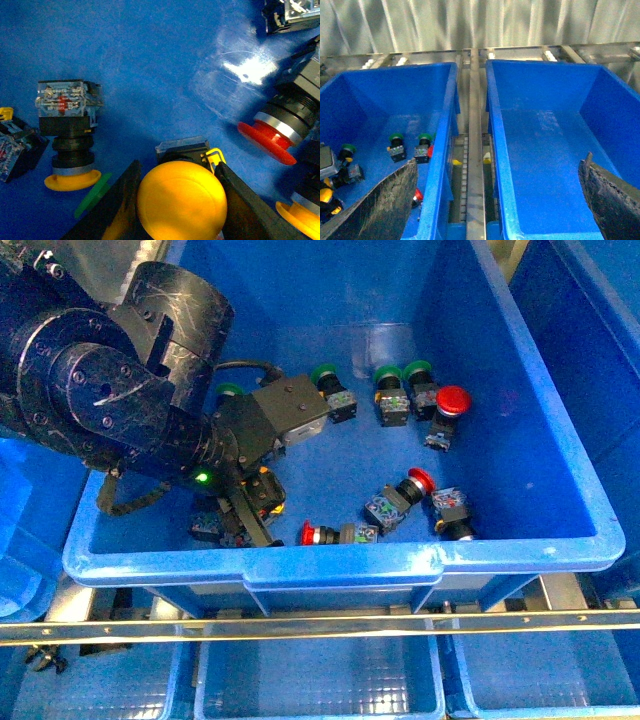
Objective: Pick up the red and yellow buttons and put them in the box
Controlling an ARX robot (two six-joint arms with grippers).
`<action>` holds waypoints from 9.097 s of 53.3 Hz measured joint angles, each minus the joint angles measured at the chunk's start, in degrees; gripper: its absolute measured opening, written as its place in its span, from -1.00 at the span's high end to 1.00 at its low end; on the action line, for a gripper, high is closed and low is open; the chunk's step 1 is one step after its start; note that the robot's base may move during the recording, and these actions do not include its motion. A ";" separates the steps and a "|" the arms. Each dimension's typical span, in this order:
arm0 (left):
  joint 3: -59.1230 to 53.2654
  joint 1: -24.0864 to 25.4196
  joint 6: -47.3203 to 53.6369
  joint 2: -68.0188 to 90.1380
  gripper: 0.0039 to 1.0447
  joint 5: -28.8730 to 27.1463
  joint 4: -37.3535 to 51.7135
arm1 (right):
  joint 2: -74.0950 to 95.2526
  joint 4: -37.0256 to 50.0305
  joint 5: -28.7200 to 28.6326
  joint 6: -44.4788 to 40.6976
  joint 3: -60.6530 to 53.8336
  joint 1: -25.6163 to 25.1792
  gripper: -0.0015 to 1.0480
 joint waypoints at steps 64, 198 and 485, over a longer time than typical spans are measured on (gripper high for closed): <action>-15.67 -2.64 -75.97 -29.42 0.34 24.17 8.13 | 0.00 0.00 0.00 0.00 0.00 0.00 -0.86; -2.86 -18.84 -88.61 -20.26 0.34 11.13 8.98 | 82.75 50.93 2.27 -35.98 16.15 19.89 -0.86; -65.59 21.55 -41.42 -83.80 0.98 -6.64 28.81 | 65.59 33.94 4.70 -34.71 16.85 -1.60 0.41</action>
